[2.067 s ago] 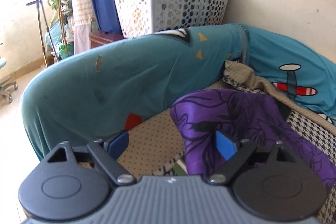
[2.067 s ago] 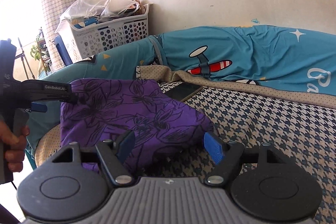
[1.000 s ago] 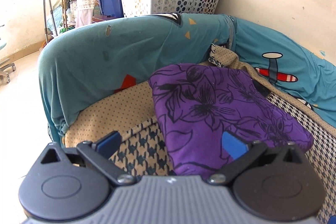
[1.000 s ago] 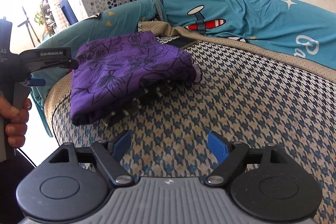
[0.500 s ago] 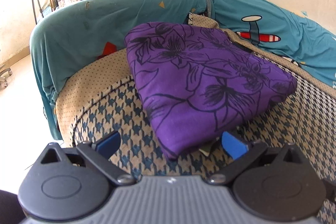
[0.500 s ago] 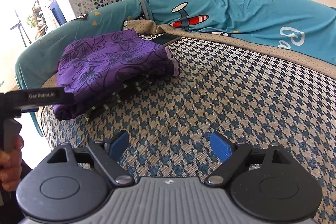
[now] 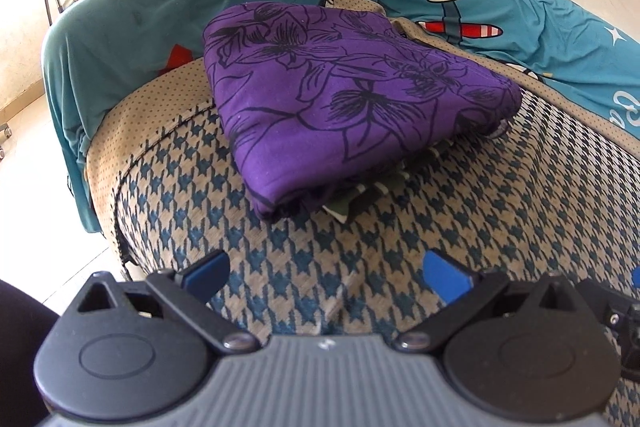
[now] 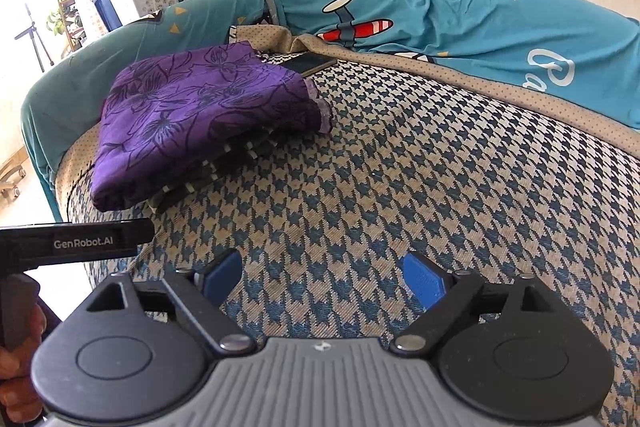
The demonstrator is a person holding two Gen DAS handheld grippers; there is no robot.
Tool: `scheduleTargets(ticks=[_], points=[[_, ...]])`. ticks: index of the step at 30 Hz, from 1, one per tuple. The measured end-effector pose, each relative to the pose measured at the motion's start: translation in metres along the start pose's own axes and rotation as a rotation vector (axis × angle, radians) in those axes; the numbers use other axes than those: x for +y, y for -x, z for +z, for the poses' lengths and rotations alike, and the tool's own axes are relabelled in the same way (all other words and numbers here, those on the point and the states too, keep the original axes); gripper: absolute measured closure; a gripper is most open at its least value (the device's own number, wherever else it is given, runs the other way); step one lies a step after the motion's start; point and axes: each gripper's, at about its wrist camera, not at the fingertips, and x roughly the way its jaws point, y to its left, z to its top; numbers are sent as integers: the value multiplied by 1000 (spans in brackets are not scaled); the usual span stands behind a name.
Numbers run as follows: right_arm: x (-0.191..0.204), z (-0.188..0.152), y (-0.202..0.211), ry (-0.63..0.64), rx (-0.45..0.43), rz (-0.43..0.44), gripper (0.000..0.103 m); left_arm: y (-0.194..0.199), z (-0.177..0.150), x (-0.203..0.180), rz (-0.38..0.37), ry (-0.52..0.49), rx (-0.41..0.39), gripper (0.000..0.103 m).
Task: Fold clothes
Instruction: 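Withdraw both grippers back from the placed purple top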
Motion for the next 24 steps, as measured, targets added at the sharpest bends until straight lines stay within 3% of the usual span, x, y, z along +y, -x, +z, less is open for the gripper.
scheduleTargets(ticks=[24], points=[[6, 5, 15, 149, 2, 38, 15, 23, -28, -6, -15, 71, 66, 0]])
